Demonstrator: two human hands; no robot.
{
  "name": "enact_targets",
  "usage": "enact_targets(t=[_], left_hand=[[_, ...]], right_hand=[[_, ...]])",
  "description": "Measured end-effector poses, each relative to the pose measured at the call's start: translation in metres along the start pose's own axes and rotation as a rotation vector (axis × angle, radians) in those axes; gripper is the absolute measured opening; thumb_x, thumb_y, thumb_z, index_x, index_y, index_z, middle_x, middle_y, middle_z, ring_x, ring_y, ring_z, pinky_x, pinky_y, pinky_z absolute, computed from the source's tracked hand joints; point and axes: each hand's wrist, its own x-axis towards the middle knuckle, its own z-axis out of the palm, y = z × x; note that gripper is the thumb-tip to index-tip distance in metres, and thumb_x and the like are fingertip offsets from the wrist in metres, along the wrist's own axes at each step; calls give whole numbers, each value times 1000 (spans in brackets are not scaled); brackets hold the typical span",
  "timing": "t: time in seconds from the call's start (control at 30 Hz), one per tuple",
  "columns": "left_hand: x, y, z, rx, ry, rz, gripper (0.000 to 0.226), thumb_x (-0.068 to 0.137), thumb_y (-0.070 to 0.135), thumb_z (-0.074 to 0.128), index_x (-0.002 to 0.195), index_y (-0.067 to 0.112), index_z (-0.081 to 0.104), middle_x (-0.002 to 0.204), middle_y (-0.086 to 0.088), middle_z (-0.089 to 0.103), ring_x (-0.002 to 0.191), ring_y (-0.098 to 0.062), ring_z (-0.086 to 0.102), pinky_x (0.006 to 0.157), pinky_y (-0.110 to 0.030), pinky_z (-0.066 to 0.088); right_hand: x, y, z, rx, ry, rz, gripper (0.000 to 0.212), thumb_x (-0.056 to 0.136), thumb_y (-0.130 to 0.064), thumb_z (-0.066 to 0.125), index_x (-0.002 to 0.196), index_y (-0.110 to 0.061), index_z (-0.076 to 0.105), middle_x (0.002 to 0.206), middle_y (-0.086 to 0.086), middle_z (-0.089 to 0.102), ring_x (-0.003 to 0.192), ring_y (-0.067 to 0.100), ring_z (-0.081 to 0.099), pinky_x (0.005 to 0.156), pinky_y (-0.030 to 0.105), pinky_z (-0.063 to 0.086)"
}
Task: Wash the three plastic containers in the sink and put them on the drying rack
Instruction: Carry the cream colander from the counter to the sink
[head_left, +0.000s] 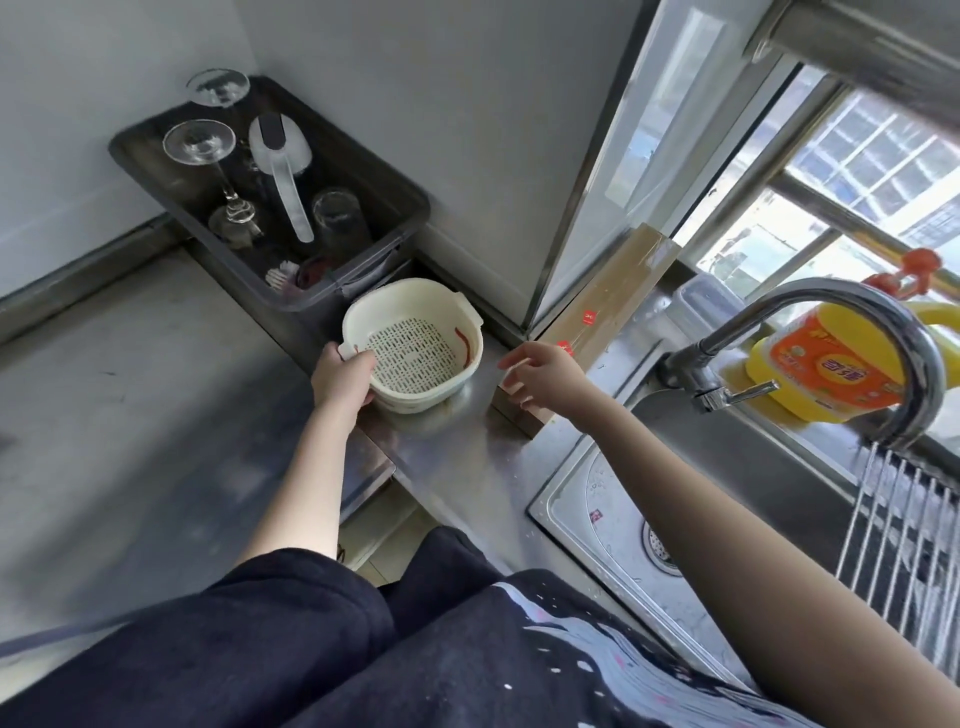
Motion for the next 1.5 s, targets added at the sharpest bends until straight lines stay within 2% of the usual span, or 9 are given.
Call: enact_targets(t=[0.37,0.53,0.67,0.83,0.97,1.07,1.2,1.3,1.5], left_hand=[[-53,29,-47,150,-295,182,17,87,11,53,93,26,60,93,-3,67,85,-21,64,65,-31,51],[-77,42,-24,265,-429,211,16,86,14,55,99,22,61,90,-2,69,82,-19,66,63,-28,51],[-96,51,12,318,-553,201,13,85,14,55,96,19,60,87,-6,68,81,-22,63,79,-37,50],[-132,51,75,392,-725,120,5,84,10,52,86,14,52,70,-6,55,58,-17,50,47,-20,43],[-149,36,119,534,-869,1,33,84,9,52,114,12,36,82,-11,52,56,-17,50,49,-26,50],[-158,23,137,598,-929,-48,46,86,6,49,122,17,23,103,-17,49,74,-25,54,67,-37,52],[-176,15,152,583,-1026,-46,34,95,23,45,128,18,35,87,-8,55,66,-15,52,58,-27,48],[-185,14,156,415,-1091,-134,35,101,41,28,110,16,51,76,-5,51,64,-14,49,61,-25,46],[-184,0,166,344,-1138,-83,28,101,28,41,122,21,57,86,-6,60,72,-17,53,67,-25,47]], right_hand=[[-26,-8,-36,399,83,7,25,98,-11,41,110,-15,63,96,9,65,84,22,67,81,38,59],[-60,1,-64,322,7,43,25,101,-26,43,108,-15,64,105,9,68,94,28,69,86,44,56],[-86,23,-86,275,66,71,21,99,-25,48,105,-13,64,98,9,69,82,25,70,80,44,58],[-112,62,-109,300,238,212,18,97,-26,52,104,-15,64,97,13,67,83,30,69,70,42,60],[-131,102,-118,248,319,300,17,93,-27,57,107,-20,65,101,9,66,84,25,69,68,39,60],[-140,122,-118,202,337,339,20,92,-18,59,111,-18,64,94,4,68,76,15,68,51,25,54],[-150,151,-118,253,423,410,23,92,-13,58,115,-15,59,91,4,67,72,13,66,47,22,51],[-155,170,-117,323,487,482,30,91,-16,59,119,-9,50,99,9,63,82,20,67,58,33,58],[-163,191,-103,483,484,539,26,93,-14,57,116,-3,50,100,15,64,80,23,68,56,33,56]])
